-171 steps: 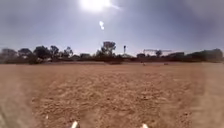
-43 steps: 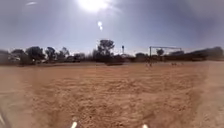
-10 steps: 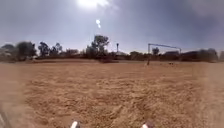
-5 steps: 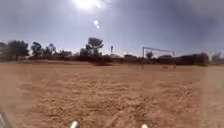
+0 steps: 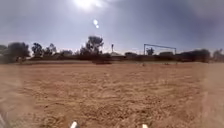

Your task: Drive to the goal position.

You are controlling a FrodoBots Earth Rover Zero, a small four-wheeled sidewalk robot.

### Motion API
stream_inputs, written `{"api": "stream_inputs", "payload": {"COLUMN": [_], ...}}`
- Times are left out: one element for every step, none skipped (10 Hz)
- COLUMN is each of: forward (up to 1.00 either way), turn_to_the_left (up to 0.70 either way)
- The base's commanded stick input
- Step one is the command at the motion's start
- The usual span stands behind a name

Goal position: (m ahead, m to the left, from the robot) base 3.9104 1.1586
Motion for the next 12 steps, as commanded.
{"api": "stream_inputs", "payload": {"forward": [0.45, 0.45, 0.45, 0.45, 0.45, 0.45, 0.45, 0.45, 0.45, 0.45, 0.45, 0.45], "turn_to_the_left": [0.00, 0.00, 0.00, 0.00, 0.00, 0.00, 0.00, 0.00, 0.00, 0.00, 0.00, 0.00]}}
